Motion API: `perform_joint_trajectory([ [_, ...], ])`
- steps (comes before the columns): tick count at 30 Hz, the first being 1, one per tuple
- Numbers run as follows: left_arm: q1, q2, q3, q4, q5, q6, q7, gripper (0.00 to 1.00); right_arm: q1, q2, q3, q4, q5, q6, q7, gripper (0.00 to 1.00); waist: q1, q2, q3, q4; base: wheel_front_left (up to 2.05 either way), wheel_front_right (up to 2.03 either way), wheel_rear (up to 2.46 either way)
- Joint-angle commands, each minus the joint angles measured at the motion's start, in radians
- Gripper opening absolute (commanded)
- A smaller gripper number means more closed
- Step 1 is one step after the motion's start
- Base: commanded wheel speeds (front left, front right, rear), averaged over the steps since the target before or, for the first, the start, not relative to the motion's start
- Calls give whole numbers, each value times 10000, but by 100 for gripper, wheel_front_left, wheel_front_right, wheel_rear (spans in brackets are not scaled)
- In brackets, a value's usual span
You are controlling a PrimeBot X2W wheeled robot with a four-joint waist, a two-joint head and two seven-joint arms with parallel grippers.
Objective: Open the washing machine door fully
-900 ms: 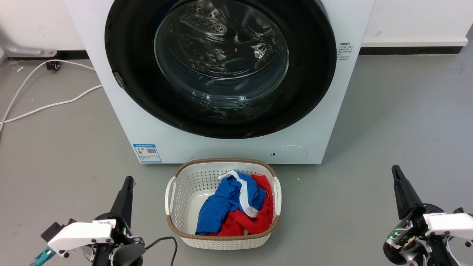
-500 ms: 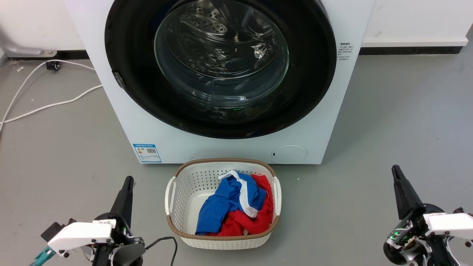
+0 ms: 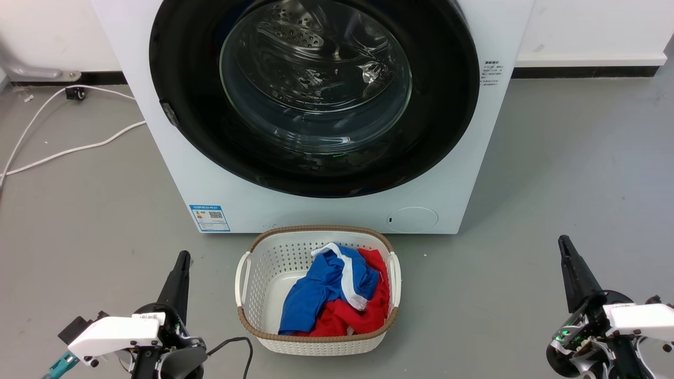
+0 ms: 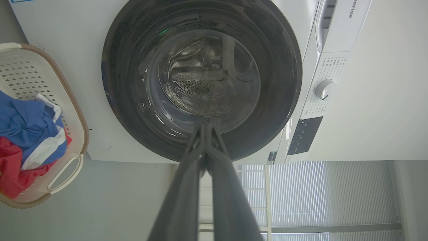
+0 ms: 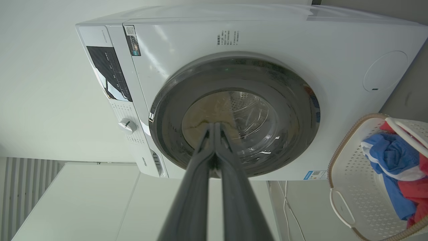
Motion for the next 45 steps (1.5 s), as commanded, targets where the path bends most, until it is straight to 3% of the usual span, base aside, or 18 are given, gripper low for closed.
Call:
perform_joint_trajectory([
  [1,-89,-14,40,4,32,-32,16,0,-102,35,-12,14,-39,26,38,0,0,0,0,0,0,0,0],
  [20,-90,-23,55,5,49,-32,28,0,-106,57,-42,13,-70,26,55,0,0,0,0,0,0,0,0],
  [21,12,-12,2,29,0,0,10,100,14,15,-23,27,-15,0,29,100,0,0,0,0,0,0,0],
  [33,196,1,-653,-158,247,6,-461,100,399,-5,342,-145,-460,-1,-366,100,0,0,-22,-24,0,0,0],
  [39,181,52,-888,-212,1275,3,-762,100,465,-177,629,-282,-1398,0,-687,100,0,0,-62,-31,0,0,0],
  [45,234,-8,-954,-416,2745,1,-1023,100,472,-305,857,-409,-3068,2,-964,100,0,0,-107,-19,0,0,0],
])
